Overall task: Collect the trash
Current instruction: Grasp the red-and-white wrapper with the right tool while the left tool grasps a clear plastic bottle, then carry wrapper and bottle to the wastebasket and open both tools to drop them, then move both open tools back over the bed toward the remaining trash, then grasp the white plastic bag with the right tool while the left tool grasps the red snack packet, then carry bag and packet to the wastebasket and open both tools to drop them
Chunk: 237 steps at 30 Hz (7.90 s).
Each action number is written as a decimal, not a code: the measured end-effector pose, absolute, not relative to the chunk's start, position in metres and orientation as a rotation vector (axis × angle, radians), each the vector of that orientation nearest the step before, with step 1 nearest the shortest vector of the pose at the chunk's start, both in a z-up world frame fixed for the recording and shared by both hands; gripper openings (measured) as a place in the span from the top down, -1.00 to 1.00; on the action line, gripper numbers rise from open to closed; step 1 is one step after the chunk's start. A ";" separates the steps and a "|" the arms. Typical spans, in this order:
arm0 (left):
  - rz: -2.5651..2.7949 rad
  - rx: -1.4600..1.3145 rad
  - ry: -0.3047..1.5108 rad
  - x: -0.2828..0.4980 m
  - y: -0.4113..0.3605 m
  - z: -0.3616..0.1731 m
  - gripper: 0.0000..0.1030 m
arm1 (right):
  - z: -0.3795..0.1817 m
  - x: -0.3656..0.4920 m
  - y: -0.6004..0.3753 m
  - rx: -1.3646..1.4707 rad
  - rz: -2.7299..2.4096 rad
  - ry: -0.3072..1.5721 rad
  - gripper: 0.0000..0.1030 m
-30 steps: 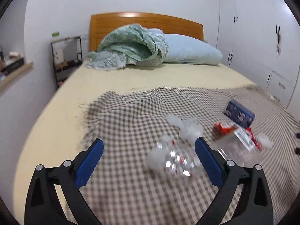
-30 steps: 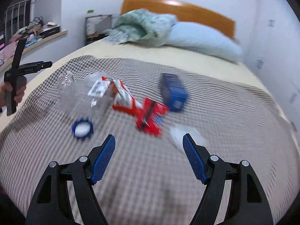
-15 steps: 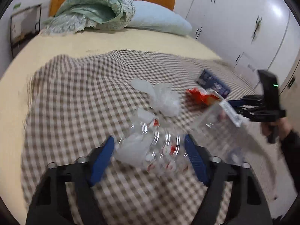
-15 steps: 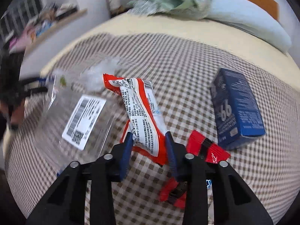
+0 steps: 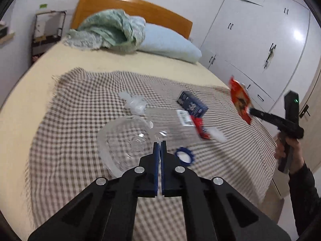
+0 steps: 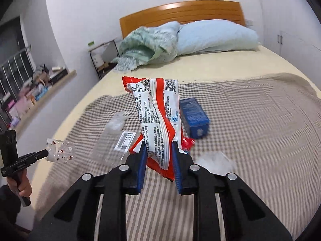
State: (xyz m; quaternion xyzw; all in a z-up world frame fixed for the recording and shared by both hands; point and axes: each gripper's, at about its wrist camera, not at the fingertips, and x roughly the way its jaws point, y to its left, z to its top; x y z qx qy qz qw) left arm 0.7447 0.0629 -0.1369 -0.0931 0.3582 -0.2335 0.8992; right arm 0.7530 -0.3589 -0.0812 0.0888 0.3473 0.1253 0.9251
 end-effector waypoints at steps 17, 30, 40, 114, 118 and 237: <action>-0.701 -0.164 0.749 0.476 -0.095 -0.086 1.00 | -0.135 0.396 -0.508 0.322 -0.053 0.768 0.54; -1.009 0.000 0.943 0.367 -0.311 -0.167 1.00 | -0.290 0.253 -0.607 0.675 -0.304 0.915 0.54; -0.989 0.053 1.092 0.388 -0.370 -0.217 1.00 | -0.417 0.330 -0.607 0.642 -0.426 1.154 0.44; -0.470 -0.173 0.761 0.589 -0.158 -0.204 -0.63 | -0.161 0.422 -0.471 0.281 -0.269 0.784 -0.32; -0.362 -0.294 0.796 0.636 -0.106 -0.222 -0.63 | -0.170 0.464 -0.453 0.240 -0.249 0.812 -0.32; -0.840 0.217 1.644 0.454 -0.567 -0.447 0.75 | -0.372 0.183 -0.707 0.870 -0.572 0.899 -0.29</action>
